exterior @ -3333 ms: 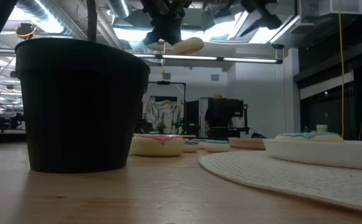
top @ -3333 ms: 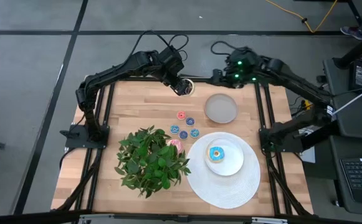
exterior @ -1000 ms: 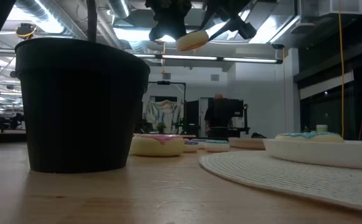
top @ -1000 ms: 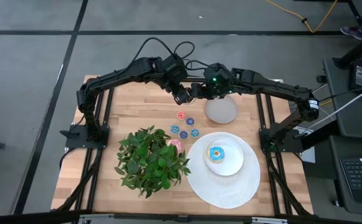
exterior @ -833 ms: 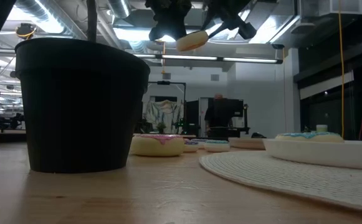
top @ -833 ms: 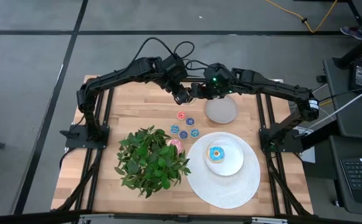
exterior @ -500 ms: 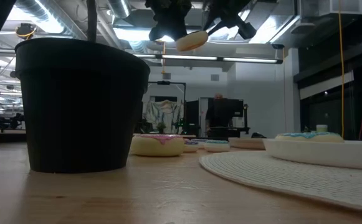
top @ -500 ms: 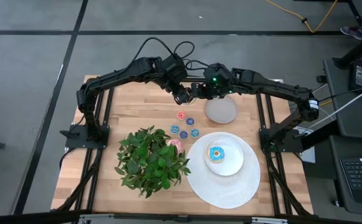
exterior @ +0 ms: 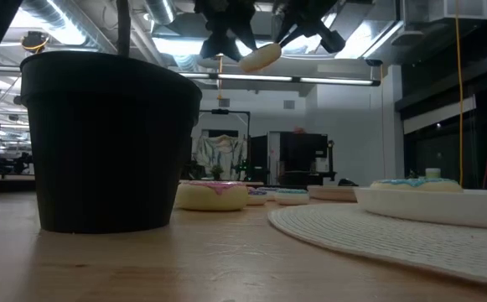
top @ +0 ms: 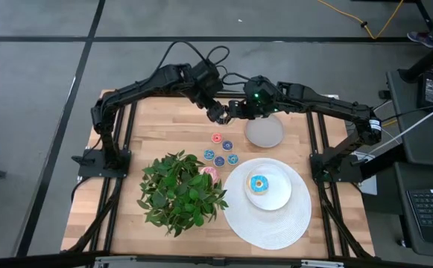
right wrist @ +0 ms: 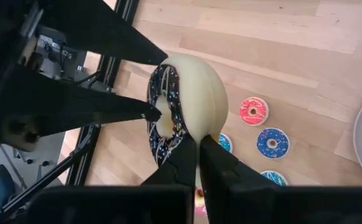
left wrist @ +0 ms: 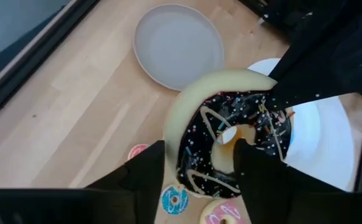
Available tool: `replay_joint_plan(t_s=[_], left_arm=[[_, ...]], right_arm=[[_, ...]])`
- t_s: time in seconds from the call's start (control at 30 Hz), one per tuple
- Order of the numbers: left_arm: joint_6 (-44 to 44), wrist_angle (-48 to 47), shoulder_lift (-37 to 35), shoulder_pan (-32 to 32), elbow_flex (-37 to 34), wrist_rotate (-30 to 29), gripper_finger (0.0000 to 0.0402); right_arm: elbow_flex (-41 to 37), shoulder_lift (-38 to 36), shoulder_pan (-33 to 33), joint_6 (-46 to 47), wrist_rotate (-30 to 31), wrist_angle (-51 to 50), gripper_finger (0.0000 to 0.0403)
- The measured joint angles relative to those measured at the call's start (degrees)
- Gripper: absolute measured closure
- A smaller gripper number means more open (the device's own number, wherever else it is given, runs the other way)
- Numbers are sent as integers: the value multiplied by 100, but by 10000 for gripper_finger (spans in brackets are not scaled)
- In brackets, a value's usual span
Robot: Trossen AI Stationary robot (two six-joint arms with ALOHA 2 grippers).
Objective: Pick & Place donuts
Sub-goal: Put the large black donut onto the white plate
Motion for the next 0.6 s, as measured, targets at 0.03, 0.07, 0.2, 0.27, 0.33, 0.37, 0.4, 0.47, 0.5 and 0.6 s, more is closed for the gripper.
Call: replay_joint_plan(t_s=[0.03,0.07,0.2,0.27,0.33,0.37,0.4,0.47,0.5,0.6], left_arm=[[0,0,0,27,0,56,207],[0,0,0,51,0,85,201],[-17,-7,0,190,0,86,184],[-52,-7,0,277,0,84,181],[-69,-11,0,354,0,98,180],[-76,-11,0,389,0,113,180],[-76,-13,0,420,0,123,181],[-80,-13,0,469,0,123,182],[-80,-14,0,492,0,124,183],[-49,-24,0,525,0,124,183]], right_arm=[[0,0,0,-2,1,-1,389],[0,0,0,-2,2,-8,389],[0,0,0,-6,2,-96,390],[0,0,0,-11,4,-128,390],[0,0,0,-14,4,-188,390],[0,0,-2,-18,4,-214,390],[0,0,0,-22,4,-236,390],[0,0,-2,-32,1,-271,390],[0,0,-2,-52,-1,-299,390],[0,-10,-3,-256,-223,-478,390]])
